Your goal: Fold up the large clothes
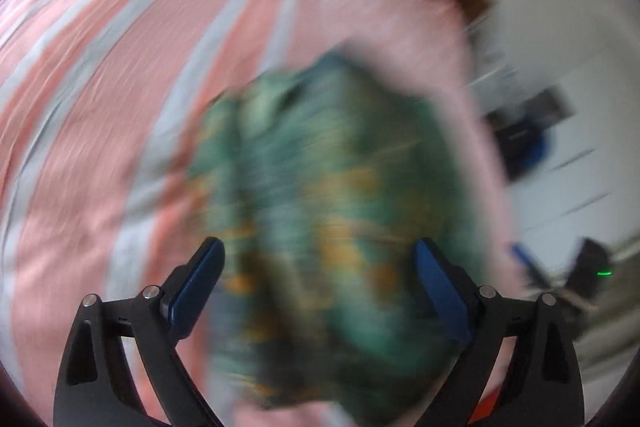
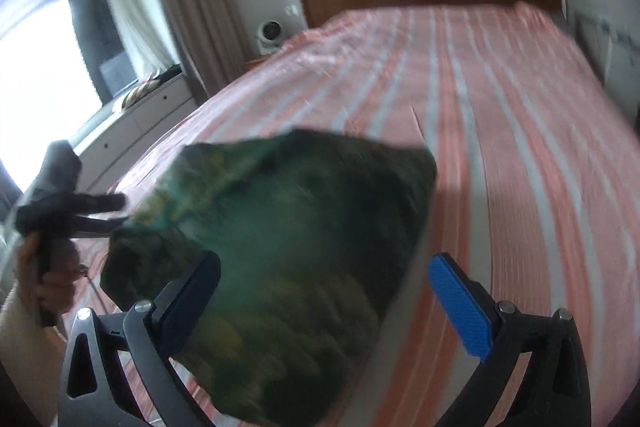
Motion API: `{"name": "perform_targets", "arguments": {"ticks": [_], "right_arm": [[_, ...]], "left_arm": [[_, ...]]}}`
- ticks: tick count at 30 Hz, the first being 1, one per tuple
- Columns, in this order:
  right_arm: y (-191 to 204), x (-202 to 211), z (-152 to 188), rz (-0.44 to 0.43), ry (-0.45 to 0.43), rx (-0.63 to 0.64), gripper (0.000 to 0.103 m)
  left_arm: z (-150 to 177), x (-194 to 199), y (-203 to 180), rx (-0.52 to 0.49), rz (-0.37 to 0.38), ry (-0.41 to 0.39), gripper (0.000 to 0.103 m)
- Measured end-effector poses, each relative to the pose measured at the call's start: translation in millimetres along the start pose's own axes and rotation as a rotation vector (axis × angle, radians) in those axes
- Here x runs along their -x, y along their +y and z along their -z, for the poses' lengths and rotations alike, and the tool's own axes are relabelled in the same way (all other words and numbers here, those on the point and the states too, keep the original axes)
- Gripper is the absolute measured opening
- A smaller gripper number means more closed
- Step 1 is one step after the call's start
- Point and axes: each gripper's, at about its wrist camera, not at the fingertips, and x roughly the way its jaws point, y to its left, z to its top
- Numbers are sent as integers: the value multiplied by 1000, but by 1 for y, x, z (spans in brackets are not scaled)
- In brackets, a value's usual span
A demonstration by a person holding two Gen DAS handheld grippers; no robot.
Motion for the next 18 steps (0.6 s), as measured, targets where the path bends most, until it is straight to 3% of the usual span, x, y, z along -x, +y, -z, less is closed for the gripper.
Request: {"name": "perform_targets", "arguments": {"ticks": [1, 3, 5, 7, 10, 12, 16, 18], "right_arm": [[-15, -3, 6, -27, 22, -49, 103], [-43, -18, 17, -110, 89, -157, 103], [-64, -36, 24, -243, 145, -263, 103], [-76, -63, 27, -387, 209, -362, 103], [-73, -95, 27, -456, 254, -400, 103], [-58, -110, 22, -409, 286, -344, 101], [-17, -108, 4, -253, 279, -112, 81], [14, -96, 0, -145, 237, 78, 73]], "left_arm": [[4, -13, 13, 26, -4, 48, 99], [10, -24, 25, 66, 10, 69, 103], [14, -29, 22, 32, 0, 56, 103], [14, -36, 11, -35, -57, 48, 103], [12, -49, 5, -78, -100, 63, 103], [4, -55, 10, -42, -78, 93, 103], [7, -66, 14, 33, -14, 130, 102], [15, -57, -1, 15, -21, 89, 68]]}}
